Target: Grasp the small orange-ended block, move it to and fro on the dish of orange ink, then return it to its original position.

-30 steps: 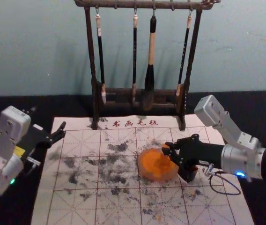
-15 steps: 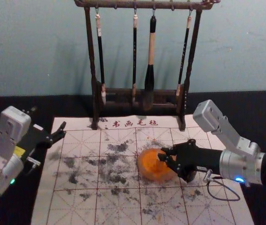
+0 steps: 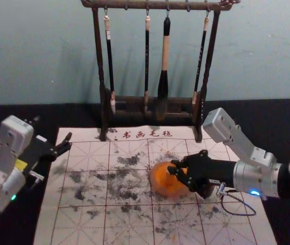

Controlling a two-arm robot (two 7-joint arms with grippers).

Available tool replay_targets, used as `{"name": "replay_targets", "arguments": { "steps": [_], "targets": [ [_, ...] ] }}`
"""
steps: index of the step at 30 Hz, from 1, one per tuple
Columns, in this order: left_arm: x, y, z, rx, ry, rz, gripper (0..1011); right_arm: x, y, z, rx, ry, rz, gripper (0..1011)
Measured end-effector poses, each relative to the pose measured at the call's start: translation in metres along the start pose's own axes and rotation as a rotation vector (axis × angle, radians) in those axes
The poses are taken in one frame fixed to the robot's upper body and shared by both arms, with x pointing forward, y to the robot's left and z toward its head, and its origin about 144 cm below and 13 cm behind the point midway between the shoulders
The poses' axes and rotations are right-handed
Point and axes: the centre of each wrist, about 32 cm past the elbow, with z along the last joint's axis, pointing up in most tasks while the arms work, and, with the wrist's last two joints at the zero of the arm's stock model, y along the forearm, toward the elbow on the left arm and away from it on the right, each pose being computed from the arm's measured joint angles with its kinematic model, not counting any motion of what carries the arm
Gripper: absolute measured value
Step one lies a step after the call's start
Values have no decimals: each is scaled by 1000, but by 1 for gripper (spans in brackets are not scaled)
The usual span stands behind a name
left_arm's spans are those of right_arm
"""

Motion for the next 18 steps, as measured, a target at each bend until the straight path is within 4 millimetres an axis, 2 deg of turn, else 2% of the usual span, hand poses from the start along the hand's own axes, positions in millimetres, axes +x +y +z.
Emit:
{"name": "replay_targets", "arguments": {
  "steps": [18],
  "targets": [
    [0, 0, 0, 0, 0, 0, 1001, 9, -7, -1, -6, 10, -50, 78]
  ]
}}
